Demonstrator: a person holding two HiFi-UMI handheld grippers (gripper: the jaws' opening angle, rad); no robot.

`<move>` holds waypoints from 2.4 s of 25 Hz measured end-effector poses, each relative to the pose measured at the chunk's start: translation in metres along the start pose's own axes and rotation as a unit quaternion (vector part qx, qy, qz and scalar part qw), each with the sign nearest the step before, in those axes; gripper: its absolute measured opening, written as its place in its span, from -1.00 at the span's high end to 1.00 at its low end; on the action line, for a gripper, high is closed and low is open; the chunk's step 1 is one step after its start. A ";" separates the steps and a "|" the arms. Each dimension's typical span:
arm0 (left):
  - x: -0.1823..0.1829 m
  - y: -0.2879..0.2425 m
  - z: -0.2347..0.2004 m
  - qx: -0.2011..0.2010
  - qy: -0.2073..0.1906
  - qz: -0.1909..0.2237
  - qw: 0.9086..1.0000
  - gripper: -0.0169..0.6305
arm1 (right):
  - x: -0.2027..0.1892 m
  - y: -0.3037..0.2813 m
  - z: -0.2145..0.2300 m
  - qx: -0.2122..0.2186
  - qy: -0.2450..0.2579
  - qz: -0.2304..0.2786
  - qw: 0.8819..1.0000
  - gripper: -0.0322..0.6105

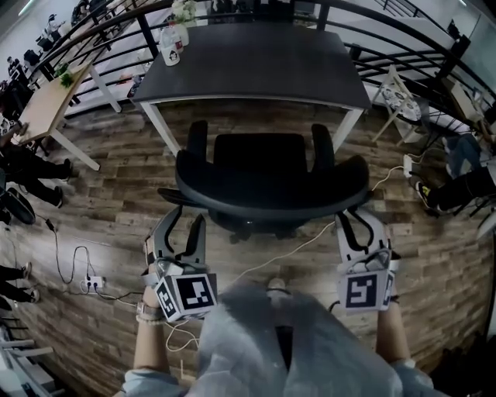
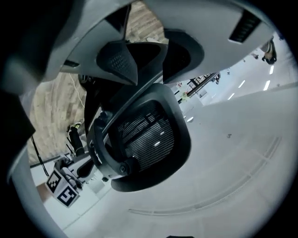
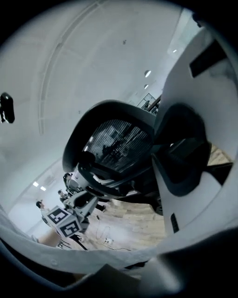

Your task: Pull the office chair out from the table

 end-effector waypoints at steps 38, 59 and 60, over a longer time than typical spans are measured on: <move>0.047 0.007 0.036 -0.085 0.164 0.057 0.981 0.93 | 0.028 -0.005 -0.032 0.078 -0.225 0.051 0.970 0.89; 0.044 0.008 0.037 -0.082 0.170 0.055 0.980 0.93 | 0.023 -0.005 -0.038 0.089 -0.221 0.046 0.970 0.89; 0.044 0.007 0.038 -0.081 0.171 0.055 0.980 0.93 | 0.023 -0.006 -0.039 0.090 -0.220 0.046 0.970 0.89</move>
Point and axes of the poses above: the fingertips, and each gripper's own axes: y backward along the fingers, z to its right, x out of its top, the point moved 8 cm from there along y, backward along the fingers
